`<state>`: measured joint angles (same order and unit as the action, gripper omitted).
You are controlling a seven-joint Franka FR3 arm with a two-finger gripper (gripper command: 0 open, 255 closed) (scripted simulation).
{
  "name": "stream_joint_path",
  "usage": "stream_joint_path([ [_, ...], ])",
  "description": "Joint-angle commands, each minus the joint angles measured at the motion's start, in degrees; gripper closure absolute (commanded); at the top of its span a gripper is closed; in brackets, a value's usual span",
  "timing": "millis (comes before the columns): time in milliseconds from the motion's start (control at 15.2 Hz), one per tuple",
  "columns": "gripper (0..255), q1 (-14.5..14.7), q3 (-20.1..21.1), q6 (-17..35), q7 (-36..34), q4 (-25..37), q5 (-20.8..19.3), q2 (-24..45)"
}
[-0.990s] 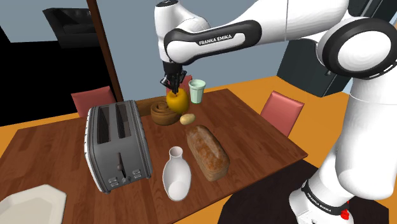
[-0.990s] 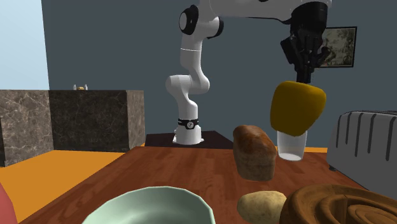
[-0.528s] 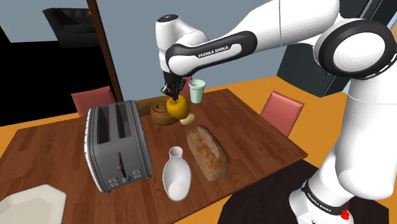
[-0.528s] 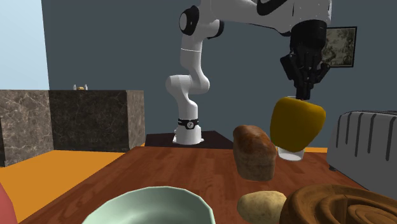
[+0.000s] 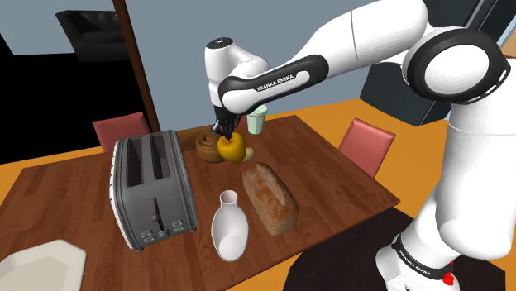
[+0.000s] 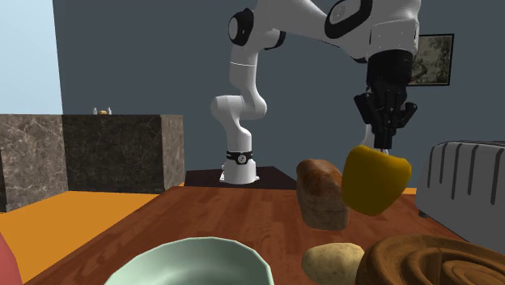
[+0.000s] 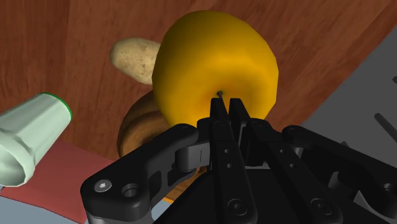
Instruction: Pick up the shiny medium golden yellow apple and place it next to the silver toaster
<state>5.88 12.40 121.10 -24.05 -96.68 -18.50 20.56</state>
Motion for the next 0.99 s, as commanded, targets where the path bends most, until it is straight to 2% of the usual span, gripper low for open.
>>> stream_joint_path([
  [0,255,0.1,-0.1,1.2,-0.4,-0.6,-0.3,0.6],
  [924,255,0.5,-1.1,8.9,-3.2,-4.3,-2.8,5.0],
])
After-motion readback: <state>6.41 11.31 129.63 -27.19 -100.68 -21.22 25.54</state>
